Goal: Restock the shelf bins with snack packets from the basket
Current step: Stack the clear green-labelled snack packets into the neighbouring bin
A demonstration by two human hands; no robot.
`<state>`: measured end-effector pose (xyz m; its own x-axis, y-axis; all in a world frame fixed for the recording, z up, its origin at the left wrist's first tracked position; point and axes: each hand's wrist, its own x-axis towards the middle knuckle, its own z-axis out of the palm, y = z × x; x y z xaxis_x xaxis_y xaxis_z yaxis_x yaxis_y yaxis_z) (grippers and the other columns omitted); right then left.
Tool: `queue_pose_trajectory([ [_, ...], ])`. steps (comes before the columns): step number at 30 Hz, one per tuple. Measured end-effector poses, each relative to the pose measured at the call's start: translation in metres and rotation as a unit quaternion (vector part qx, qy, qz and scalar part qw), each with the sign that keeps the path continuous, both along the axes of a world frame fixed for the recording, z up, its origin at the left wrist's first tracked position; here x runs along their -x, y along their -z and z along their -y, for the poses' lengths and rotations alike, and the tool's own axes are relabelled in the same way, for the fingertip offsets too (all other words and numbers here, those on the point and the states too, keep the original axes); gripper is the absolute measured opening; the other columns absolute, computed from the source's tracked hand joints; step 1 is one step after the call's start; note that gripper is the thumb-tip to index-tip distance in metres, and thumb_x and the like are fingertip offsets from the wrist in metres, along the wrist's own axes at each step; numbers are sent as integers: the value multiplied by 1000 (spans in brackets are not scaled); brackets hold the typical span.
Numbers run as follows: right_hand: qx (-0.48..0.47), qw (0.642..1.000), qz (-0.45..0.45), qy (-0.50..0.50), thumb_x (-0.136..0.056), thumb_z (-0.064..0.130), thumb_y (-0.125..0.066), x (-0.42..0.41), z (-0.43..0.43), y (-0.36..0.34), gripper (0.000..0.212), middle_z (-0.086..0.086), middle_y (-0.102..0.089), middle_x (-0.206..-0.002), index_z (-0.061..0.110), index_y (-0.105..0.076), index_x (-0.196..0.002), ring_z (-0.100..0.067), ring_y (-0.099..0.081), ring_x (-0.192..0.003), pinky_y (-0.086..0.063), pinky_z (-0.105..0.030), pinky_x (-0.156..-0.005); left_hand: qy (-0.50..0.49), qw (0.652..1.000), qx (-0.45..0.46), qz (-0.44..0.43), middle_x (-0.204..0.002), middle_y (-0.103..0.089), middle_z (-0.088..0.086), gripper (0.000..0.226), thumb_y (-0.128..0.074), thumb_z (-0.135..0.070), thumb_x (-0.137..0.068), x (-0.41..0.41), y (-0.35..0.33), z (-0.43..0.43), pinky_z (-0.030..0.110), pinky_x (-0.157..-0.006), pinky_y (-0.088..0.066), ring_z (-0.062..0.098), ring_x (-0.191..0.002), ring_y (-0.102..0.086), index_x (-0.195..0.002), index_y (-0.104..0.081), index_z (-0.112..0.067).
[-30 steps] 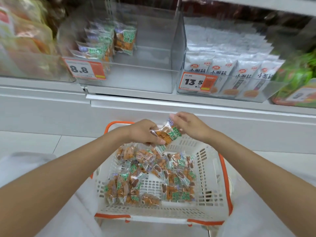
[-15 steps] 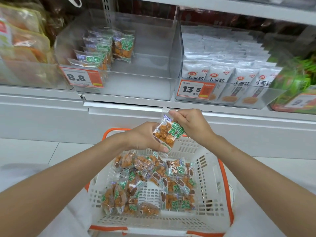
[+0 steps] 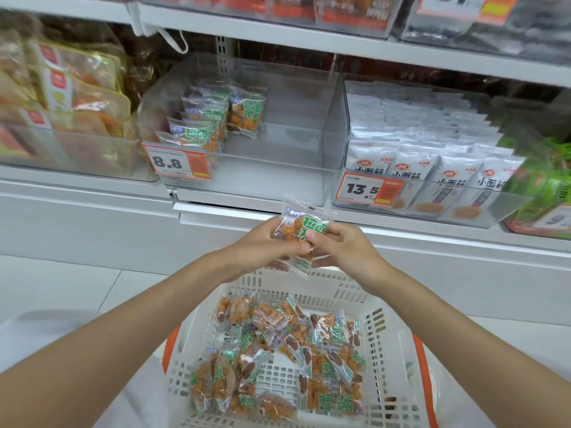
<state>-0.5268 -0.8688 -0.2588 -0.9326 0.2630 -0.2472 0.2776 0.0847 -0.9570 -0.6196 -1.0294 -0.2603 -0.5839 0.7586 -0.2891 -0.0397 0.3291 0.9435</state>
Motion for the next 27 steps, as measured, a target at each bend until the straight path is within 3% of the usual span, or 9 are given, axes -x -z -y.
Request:
queue_pose_trajectory([
  [3, -23, 999, -22, -10, -92, 21, -65, 10, 2, -12, 15, -13, -72, -88, 8, -61, -86, -21, -68, -74, -58, -24, -65, -54, 997, -22, -46, -102, -65, -6, 35, -50, -52, -96, 10, -13, 2, 25, -82, -57, -5, -85, -65, -111, -62, -22],
  [5, -34, 998, -54, -22, -91, 19, -66, 22, 3, -21, 6, -10, -74, -88, 13, -65, -93, -20, -69, -75, -60, -29, -71, -90, 990, -49, -92, -88, -61, 1, 37, -43, -39, -102, 20, -26, 4, 17, -62, -53, -5, -65, -63, -104, -63, -9],
  [8, -38, 994, -102, -13, -86, 14, -71, 48, 5, -42, 16, -7, -74, -91, 14, -65, -101, -15, -71, -78, -59, -27, -70, -131, 977, -81, -149, -78, -55, 9, 41, -45, -29, -102, 39, -54, 1, 17, -52, -47, 0, -53, -57, -100, -65, 6],
  [11, -58, 987, -150, -4, -83, 7, -74, 87, 4, -68, 17, -3, -72, -86, 16, -65, -95, -9, -69, -72, -58, -23, -65, -148, 970, -95, -167, -70, -58, 1, 35, -46, -27, -102, 72, -84, -4, 13, -46, -45, -1, -48, -57, -82, -64, -6],
  [14, -86, 979, -182, 15, -82, 7, -75, 132, -4, -85, 17, -3, -71, -84, 16, -66, -93, -9, -68, -70, -58, -25, -67, -159, 955, -114, -222, -59, -57, -11, 30, -52, -25, -100, 116, -103, -10, 17, -55, -46, -1, -52, -53, -73, -61, -14],
  [17, -123, 977, -172, 18, -82, 10, -77, 179, -14, -83, 19, 2, -71, -86, 21, -66, -92, -8, -68, -74, -59, -28, -76, -172, 946, -66, -265, -89, -68, -2, 21, -59, -30, -96, 166, -102, -18, 22, -73, -53, 4, -73, -63, -107, -64, -13],
  [20, -170, 976, -136, 30, -83, 13, -76, 229, -16, -64, 23, 3, -68, -82, 29, -60, -79, -18, -69, -84, -57, -38, -85, -165, 921, 43, -351, -97, -70, 8, 30, -60, -33, -95, 213, -93, -26, 28, -76, -50, 19, -86, -65, -109, -66, -7],
  [24, -283, 956, -53, 50, -86, 20, -73, 287, -13, -41, 36, 5, -51, -63, 24, -45, -63, -16, -54, -63, -44, -27, -55, -149, 870, 209, -421, -121, -66, 5, 29, -51, -36, -98, 262, -85, -34, 37, -91, -50, 26, -108, -60, -117, -69, -22],
  [27, -328, 942, -9, 71, -88, 25, -69, 316, -12, -27, 21, -2, -59, -79, 13, -54, -80, -21, -55, -74, -37, -26, -59, -144, 810, 307, -478, -143, -52, 2, 36, -36, -34, -103, 283, -80, -33, 46, -108, -37, 29, -129, -46, -134, -54, -39],
])
